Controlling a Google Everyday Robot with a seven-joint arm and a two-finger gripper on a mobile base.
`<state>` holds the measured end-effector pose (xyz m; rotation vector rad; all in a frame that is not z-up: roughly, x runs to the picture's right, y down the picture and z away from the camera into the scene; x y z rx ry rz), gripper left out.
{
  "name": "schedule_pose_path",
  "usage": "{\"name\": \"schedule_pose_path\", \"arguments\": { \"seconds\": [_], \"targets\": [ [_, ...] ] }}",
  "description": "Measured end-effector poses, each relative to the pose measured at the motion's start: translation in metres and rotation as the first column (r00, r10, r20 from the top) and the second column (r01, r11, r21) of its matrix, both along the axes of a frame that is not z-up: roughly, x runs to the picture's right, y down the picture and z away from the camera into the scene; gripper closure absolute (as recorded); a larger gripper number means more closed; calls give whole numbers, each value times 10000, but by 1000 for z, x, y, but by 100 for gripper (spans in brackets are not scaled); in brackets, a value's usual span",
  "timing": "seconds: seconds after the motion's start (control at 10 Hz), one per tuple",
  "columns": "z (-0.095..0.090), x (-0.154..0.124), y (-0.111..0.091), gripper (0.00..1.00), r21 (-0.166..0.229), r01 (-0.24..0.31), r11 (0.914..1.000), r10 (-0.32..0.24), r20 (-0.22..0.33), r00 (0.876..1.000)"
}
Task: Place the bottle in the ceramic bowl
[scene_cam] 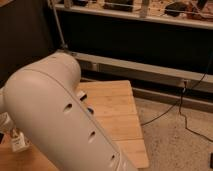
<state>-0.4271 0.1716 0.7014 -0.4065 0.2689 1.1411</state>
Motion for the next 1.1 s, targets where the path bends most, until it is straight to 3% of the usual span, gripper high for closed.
{"name": "schedule_pose_path", "arguments": {
  "seconds": [0.3, 0.7, 1.1],
  "targets": [
    [-1, 0, 0, 100, -17, -11, 10000, 11, 41, 10000],
    [14, 47, -50, 100, 162, -254, 9995, 265, -709, 9971],
    [21, 59, -72, 100, 267, -207, 9994, 228, -834, 9963]
  ]
}}
